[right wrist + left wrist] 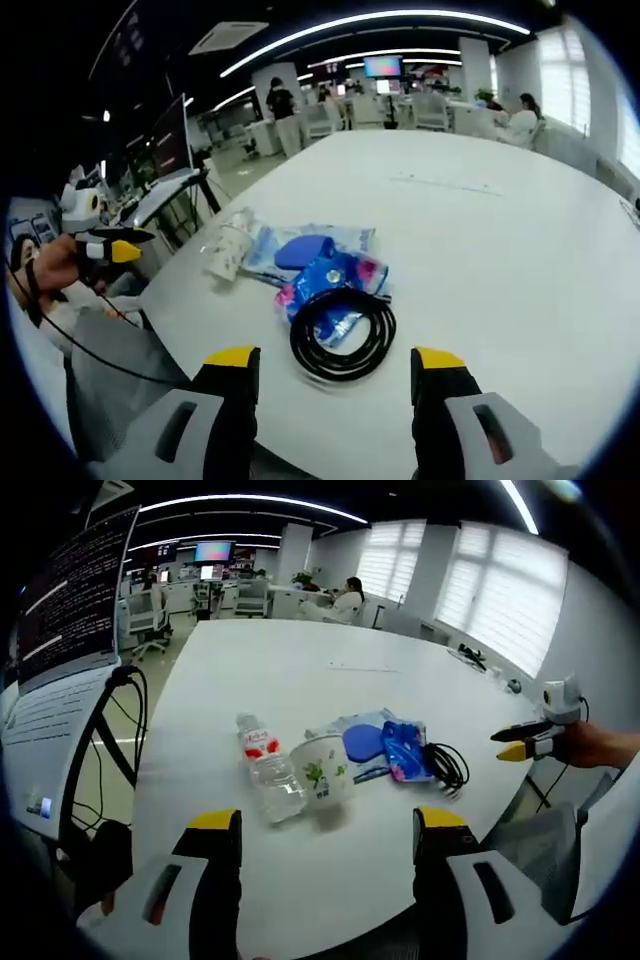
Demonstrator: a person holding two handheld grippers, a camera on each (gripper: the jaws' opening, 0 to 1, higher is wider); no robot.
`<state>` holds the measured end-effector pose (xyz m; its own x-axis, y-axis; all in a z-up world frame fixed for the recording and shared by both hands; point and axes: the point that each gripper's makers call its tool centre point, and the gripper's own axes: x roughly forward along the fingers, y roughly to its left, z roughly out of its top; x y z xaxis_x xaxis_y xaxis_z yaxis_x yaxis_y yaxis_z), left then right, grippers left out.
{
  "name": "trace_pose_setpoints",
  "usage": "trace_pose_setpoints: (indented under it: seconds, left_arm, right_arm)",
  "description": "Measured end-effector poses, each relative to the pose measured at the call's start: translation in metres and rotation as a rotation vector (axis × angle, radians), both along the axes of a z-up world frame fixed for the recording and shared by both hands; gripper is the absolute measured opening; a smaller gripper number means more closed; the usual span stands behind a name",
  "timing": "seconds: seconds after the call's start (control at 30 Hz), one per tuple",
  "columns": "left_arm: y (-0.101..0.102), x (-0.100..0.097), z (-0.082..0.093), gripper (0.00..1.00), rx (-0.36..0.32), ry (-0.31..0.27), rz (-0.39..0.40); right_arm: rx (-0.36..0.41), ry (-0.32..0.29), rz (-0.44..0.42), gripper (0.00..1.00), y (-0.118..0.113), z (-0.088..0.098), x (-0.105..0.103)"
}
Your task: Arrange the tabletop items into an orderly group along one side of the table until the central work area is clear of visible clutter.
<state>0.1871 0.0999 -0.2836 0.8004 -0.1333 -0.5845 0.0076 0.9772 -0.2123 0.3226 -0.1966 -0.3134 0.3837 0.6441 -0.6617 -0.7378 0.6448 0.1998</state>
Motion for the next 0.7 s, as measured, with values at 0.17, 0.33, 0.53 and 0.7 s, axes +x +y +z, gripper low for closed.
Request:
trace_pose_setpoints:
  seconds: [0.17,0.33,0.53,0.7]
  left_arm:
    - [0.0001,-0.0003,0.0015,0.70,0.001,-0.003,0.000]
    - [0.0018,0.0001,0.0009,0.70,0.012,0.001,-0.017]
    - [0.0059,0.0012,0.0034,0.70,0.005,-0.009,0.000]
    - [0.0035,-0.0010,0.0022,0.69,-0.003,-0.005,0.005]
  right_arm:
    - [0.000,-0.001,-0.003,0.62,0.0004,0.0002,-0.0017]
    - [-0.002,0.000,-0.001,0.62,0.0010,0.0005,-0.0034]
    - [0.000,0.002,-0.009,0.62,0.0005,0.0027,-0.0039]
    - [0.000,0.003,-0.015,0.62,-0.0015,0.0021,-0.0044]
